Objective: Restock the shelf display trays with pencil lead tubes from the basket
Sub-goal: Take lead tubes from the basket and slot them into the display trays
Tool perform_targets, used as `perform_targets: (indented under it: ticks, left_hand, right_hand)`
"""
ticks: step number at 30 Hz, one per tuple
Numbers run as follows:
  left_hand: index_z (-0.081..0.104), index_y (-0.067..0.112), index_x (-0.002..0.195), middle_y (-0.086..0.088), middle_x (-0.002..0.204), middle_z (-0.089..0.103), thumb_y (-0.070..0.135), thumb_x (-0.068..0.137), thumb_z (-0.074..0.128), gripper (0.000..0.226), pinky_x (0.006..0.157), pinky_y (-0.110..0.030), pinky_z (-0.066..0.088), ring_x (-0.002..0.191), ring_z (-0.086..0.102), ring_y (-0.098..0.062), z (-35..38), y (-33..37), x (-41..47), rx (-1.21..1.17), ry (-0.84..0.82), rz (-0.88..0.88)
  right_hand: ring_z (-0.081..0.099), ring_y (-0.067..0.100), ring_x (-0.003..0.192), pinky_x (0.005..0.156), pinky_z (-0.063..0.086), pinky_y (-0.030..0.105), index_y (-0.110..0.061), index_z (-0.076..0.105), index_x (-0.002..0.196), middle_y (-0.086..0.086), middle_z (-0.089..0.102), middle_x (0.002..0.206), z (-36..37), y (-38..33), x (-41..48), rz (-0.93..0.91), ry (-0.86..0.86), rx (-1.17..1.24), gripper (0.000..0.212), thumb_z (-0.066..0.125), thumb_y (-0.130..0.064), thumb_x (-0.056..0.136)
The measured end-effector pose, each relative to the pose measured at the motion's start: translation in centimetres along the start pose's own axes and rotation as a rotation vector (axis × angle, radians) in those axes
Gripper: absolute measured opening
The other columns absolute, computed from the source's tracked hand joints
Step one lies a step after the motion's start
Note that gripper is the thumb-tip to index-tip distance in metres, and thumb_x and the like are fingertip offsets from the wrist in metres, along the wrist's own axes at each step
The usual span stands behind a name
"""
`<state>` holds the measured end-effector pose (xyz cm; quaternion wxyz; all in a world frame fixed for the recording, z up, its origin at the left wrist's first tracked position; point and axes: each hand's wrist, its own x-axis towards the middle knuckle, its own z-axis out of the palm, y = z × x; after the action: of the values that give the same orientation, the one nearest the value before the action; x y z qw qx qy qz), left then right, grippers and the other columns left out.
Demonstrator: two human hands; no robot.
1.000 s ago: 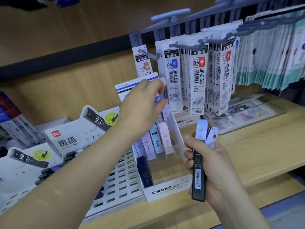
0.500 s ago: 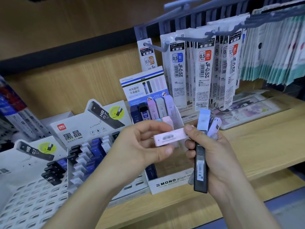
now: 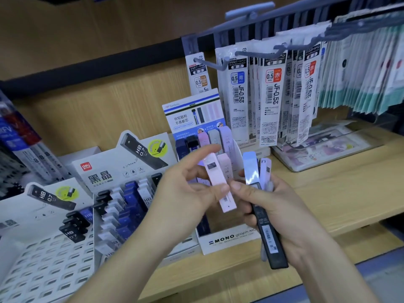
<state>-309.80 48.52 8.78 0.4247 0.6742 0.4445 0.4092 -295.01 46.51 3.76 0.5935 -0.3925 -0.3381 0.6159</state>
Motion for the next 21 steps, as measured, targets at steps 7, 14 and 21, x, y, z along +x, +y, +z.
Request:
perform_targets:
  ticks: [7, 14, 21]
  left_hand:
    - [0.067, 0.016, 0.113, -0.006, 0.087, 0.075, 0.004, 0.081, 0.067, 0.035, 0.070, -0.023, 0.057, 0.079, 0.072, -0.016, -1.1, 0.3, 1.9, -0.084, -0.003, 0.056]
    - [0.072, 0.009, 0.075, -0.012, 0.065, 0.070, 0.021, 0.061, 0.080, 0.020, 0.058, -0.025, 0.057, 0.057, 0.065, -0.020, -2.5, 1.3, 4.6, 0.121, 0.106, 0.181]
    - [0.075, 0.018, 0.082, 0.000, 0.067, 0.069, 0.030, 0.072, 0.082, 0.017, 0.070, -0.037, 0.054, 0.066, 0.063, -0.017, -0.2, -1.0, 5.5, 0.655, 0.128, 0.299]
  right_hand:
    - [0.044, 0.009, 0.045, 0.035, 0.034, 0.017, -0.014, 0.067, 0.077, 0.001, 0.056, 0.063, -0.5, 0.1, 0.2, 0.056, 0.005, 0.132, 0.021, 0.077, -0.013, 0.058]
    - [0.045, 0.008, 0.044, 0.037, 0.038, 0.015, -0.017, 0.054, 0.075, 0.000, 0.052, 0.058, -1.0, -0.4, 0.5, 0.005, 0.283, 0.319, 0.023, 0.076, -0.025, 0.071]
    - [0.050, 0.010, 0.042, 0.043, 0.047, 0.020, -0.017, 0.053, 0.077, -0.003, 0.053, 0.053, -1.4, -0.3, 0.7, -0.012, 0.532, 0.474, 0.033, 0.077, -0.039, 0.078]
